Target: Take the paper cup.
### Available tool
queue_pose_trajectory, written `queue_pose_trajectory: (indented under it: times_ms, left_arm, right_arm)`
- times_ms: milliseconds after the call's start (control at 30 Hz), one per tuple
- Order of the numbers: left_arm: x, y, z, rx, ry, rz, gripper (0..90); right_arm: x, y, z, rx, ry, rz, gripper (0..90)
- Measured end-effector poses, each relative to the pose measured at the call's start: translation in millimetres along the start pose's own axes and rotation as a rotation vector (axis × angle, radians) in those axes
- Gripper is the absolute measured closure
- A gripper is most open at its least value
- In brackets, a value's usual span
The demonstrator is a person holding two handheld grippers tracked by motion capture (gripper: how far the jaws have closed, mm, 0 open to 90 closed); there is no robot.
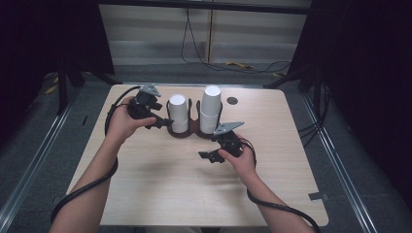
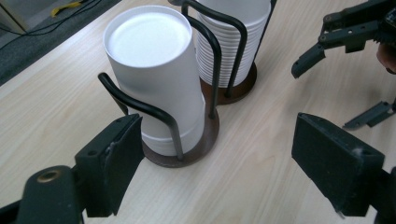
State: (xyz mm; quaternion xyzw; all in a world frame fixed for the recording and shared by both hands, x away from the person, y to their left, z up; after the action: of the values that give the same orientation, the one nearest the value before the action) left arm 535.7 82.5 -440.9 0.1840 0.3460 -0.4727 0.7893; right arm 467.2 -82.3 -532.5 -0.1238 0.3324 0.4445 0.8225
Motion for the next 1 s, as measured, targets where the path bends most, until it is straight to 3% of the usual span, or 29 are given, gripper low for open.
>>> queue_pose_trajectory:
  times_ms: [133,300,667,867,1000]
  left_arm:
    - [2.0,0.4,8.9,0.001,-0.005,-0.008,16.4]
    - [10.0,10.2,17.0,-0.001,0.009,0.003,16.3]
    - [27.2,28.7,21.9,-0.023,0.041,0.006,16.4]
    - [33.2,32.0,26.0,-0.027,0.031,0.007,16.4]
    - [39.3,31.7,27.7,-0.002,0.048,0.009,16.3]
  right_arm:
    - [5.8,3.0,2.2,-0.006,-0.003,0.006,16.5]
    - [14.7,7.6,8.5,-0.003,-0.014,0.028,16.4]
    - [29.8,16.8,23.9,-0.021,-0.042,0.059,16.5]
    - [38.6,18.4,26.7,-0.027,-0.052,0.067,16.4]
    - [45.8,17.3,26.2,-0.020,-0.046,0.079,16.3]
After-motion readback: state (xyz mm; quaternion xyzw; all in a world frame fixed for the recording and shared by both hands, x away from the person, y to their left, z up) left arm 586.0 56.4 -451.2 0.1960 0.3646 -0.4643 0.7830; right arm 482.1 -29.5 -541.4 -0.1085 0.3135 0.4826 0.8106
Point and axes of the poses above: each handheld gripper's, and its own axes: x roughly forward along the jaws, z roughly out of its top, y roughly to its left, the point moved 10 cm from there along x, roughly forward along the jaws, and after that the axes turned 2 degrees about y, right-handed, at the moved point
